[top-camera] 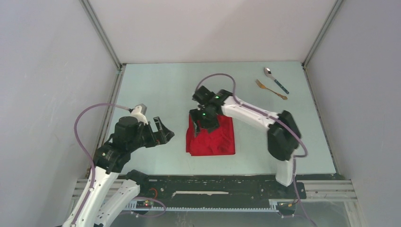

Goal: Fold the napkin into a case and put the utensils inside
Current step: Fold the rectangle-folded napkin at the center of the board.

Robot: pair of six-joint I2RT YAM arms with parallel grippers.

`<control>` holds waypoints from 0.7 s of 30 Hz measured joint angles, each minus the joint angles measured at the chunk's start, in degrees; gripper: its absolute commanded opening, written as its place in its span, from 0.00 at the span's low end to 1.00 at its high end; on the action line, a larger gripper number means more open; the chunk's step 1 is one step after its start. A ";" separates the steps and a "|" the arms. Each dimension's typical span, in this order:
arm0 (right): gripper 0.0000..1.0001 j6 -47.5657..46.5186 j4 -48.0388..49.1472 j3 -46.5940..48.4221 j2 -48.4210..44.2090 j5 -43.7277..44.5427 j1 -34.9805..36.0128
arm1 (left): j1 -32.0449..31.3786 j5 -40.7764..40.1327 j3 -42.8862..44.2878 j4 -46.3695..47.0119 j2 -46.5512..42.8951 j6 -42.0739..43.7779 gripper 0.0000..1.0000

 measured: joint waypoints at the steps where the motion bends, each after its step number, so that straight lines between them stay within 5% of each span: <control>1: 0.77 0.98 2.58 -4.70 -3.58 -1.27 -0.57 | 0.00 0.00 0.00 0.00 0.09 -0.02 1.00; 5: 0.78 5.73 15.19 -22.05 -15.56 -7.91 -5.99 | 0.00 0.42 0.00 0.11 0.50 -0.24 1.00; 8: 0.78 8.17 23.10 -26.60 -15.43 -11.54 -10.14 | 0.00 1.33 -0.52 1.11 0.90 -0.31 1.00; 15: 0.77 10.05 35.91 -26.80 -6.75 -15.80 -11.41 | 0.00 3.26 -3.96 2.82 1.81 -0.92 1.00; 21: 0.77 8.33 30.58 -22.23 -4.17 -11.19 -10.91 | 0.00 6.67 -9.03 7.89 5.60 -2.05 0.97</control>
